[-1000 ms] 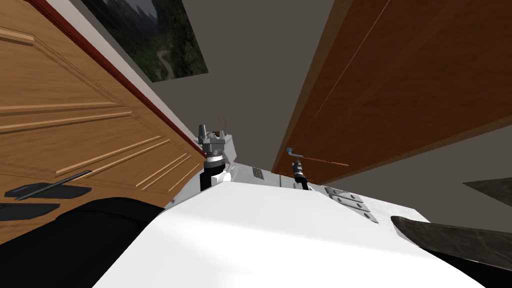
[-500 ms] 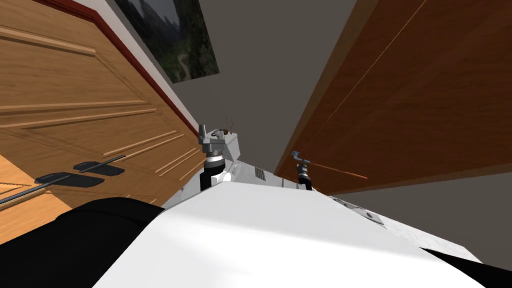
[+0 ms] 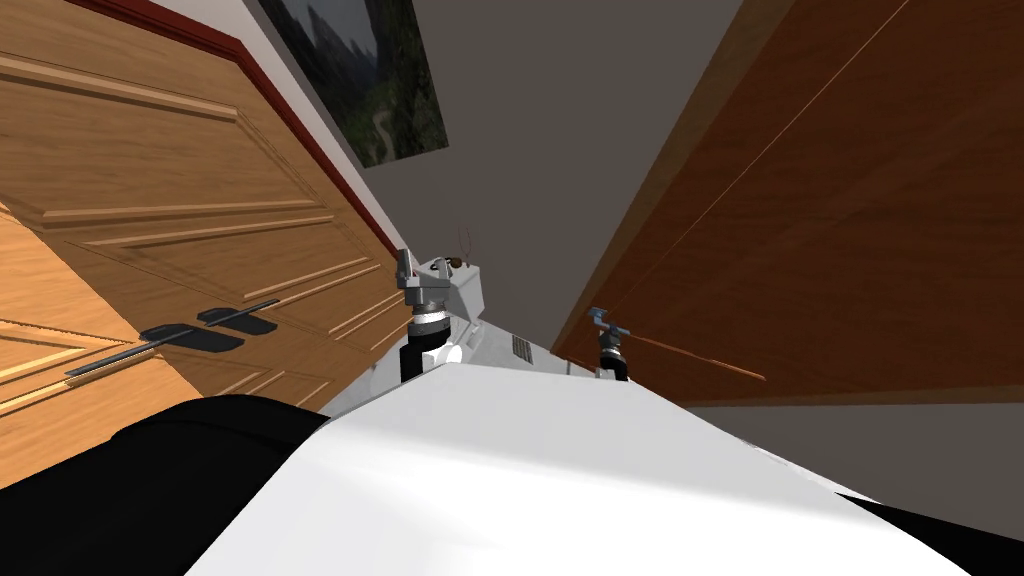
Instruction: Pull the door open
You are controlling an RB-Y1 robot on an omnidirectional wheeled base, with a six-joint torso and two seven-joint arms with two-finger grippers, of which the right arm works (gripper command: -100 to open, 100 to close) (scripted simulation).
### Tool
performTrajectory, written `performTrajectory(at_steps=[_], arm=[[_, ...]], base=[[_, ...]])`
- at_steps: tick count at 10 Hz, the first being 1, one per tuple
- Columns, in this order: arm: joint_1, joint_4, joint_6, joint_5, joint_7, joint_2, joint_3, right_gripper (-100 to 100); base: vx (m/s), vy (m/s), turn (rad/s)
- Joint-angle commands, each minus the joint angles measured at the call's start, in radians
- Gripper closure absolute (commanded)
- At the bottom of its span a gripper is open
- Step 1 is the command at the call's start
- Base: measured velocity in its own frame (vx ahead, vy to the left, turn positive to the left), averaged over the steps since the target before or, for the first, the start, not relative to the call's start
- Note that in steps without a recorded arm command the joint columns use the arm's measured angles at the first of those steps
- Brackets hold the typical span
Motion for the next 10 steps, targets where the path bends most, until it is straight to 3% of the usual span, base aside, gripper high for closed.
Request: performTrajectory(at_steps=[1,2,3,4,10], arm=[[-0.009,0.028,-0.014,-0.008,0.006,-0.006,-0.017,-100],[-0.01,0.04,-0.016,-0.019,0.013,-0.011,-0.038,-100],[-0.001,0.019,-0.012,-0.013,0.012,-0.001,-0.027,-100],[-0.001,0.019,-0.012,-0.013,0.012,-0.001,-0.027,100],[0.001,0.019,-0.014,-0.007,0.003,-0.005,-0.018,100]], base=[[0.04,-0.022,0.158],[0.076,-0.041,0.284],[0.039,-0.027,0.062],[-0.007,0.004,-0.056],[-0.024,0.001,0.005]])
